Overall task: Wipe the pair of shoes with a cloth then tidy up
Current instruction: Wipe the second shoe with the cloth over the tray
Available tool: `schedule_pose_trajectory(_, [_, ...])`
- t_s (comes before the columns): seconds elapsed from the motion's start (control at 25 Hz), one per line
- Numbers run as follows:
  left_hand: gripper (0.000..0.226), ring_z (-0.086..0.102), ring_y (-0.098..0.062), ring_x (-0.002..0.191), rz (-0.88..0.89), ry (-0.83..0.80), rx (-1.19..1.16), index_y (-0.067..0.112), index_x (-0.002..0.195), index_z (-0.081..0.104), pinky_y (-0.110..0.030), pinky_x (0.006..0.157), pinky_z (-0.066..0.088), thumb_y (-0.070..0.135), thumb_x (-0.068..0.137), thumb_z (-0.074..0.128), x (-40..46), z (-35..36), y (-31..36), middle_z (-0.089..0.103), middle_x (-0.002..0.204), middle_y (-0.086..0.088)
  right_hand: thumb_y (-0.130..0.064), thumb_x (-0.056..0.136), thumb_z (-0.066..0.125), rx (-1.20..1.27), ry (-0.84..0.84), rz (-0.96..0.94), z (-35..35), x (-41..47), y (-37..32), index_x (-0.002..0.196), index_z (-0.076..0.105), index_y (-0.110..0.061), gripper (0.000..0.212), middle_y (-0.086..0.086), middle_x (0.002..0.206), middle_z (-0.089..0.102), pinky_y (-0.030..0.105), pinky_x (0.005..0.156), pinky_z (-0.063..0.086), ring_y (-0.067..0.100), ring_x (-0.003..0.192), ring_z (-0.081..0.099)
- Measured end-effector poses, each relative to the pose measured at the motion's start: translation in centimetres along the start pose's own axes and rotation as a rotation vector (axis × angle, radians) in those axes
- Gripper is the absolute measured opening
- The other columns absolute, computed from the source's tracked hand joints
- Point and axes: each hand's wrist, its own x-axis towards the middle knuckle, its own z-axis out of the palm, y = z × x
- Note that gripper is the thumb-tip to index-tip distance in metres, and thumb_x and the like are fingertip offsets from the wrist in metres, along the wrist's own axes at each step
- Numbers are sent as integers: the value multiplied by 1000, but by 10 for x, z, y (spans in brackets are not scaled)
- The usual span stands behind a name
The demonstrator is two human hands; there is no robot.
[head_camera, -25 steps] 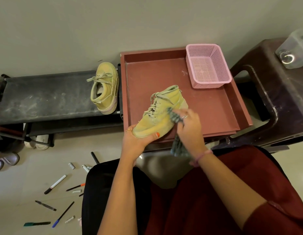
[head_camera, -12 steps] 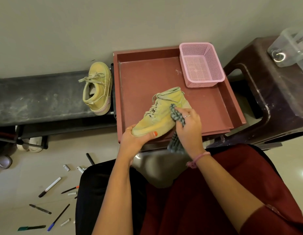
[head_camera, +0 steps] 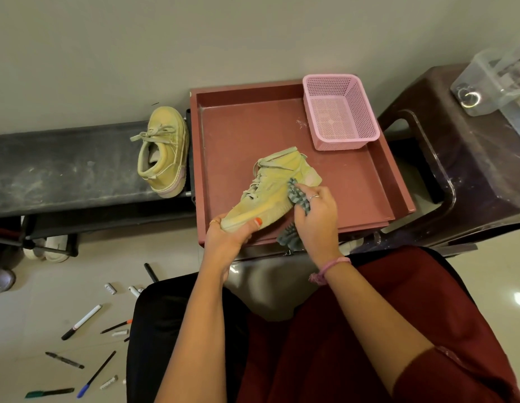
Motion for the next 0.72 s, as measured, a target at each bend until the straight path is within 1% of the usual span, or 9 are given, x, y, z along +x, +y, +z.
schedule_pose_trajectory(0.08, [77, 64, -11, 69, 3, 3, 1, 6, 117, 54, -24, 61, 53, 36, 55, 87, -1, 0, 2, 70, 100, -11, -3, 89, 53, -20, -33, -41, 0, -8, -12, 127, 59, -15, 40, 5, 110, 53, 12, 78, 32, 16, 93, 41])
schedule_pose_trajectory(0.16, [68, 68, -14, 79, 6, -12, 5, 11, 112, 55, -31, 73, 57, 35, 58, 88, -1, 0, 4, 70, 100, -7, 0, 85, 55, -60, -95, -238, 2, -30, -26, 124, 60, -14, 42, 5, 109, 54, 13, 79, 34, 17, 92, 41])
schedule_pose_trajectory(0.24, [54, 68, -17, 91, 0, -9, 14, 16, 107, 54, -35, 84, 56, 28, 66, 87, -3, 0, 3, 69, 101, -6, 1, 81, 57, -118, -126, -398, 4, -45, -29, 123, 60, -11, 44, 6, 108, 55, 24, 81, 45, 23, 91, 47])
schedule_pose_trajectory(0.28, [54, 68, -17, 93, -5, -8, 20, 15, 109, 53, -34, 85, 56, 26, 68, 86, -3, 0, 1, 68, 104, -6, 1, 81, 57, -150, -124, -435, 2, -41, -25, 123, 60, -11, 43, 7, 108, 56, 28, 80, 48, 24, 90, 49])
schedule_pose_trajectory(0.32, [58, 67, -17, 92, -7, -7, 22, 13, 114, 52, -32, 81, 56, 26, 68, 86, -3, 0, 0, 67, 107, -7, 0, 83, 56, -175, -111, -419, 0, -31, -21, 123, 60, -11, 42, 8, 109, 56, 30, 79, 49, 25, 90, 49])
schedule_pose_trajectory(0.4, [65, 65, -13, 81, -18, -15, 18, 9, 120, 50, -26, 68, 53, 26, 68, 86, -2, -1, -1, 67, 108, -9, -2, 88, 52, -211, -86, -250, -1, -3, -11, 124, 60, -11, 38, 10, 113, 54, 31, 81, 46, 26, 93, 47])
schedule_pose_trajectory(0.52, [62, 60, -10, 66, -25, 3, 6, 6, 120, 50, -24, 60, 49, 24, 71, 84, 0, -1, -1, 67, 94, -9, -5, 91, 49, -169, -22, 4, -1, 30, -1, 125, 59, -10, 36, 10, 118, 51, 37, 90, 45, 28, 99, 48])
schedule_pose_trajectory(0.6, [63, 61, -12, 69, -16, 35, 3, 6, 121, 48, -25, 60, 49, 24, 73, 83, 1, 0, 1, 66, 95, -8, -4, 90, 50, -133, -37, -44, 4, 21, -12, 125, 59, -14, 38, 9, 116, 52, 37, 90, 46, 27, 98, 46])
schedule_pose_trajectory(0.72, [70, 64, -17, 94, 23, 115, 44, 13, 122, 42, -32, 78, 55, 26, 69, 85, 1, 0, 1, 61, 110, -6, 0, 83, 55, -139, -85, -355, 10, -20, -23, 119, 63, -13, 39, 8, 108, 58, 32, 82, 49, 27, 92, 48])
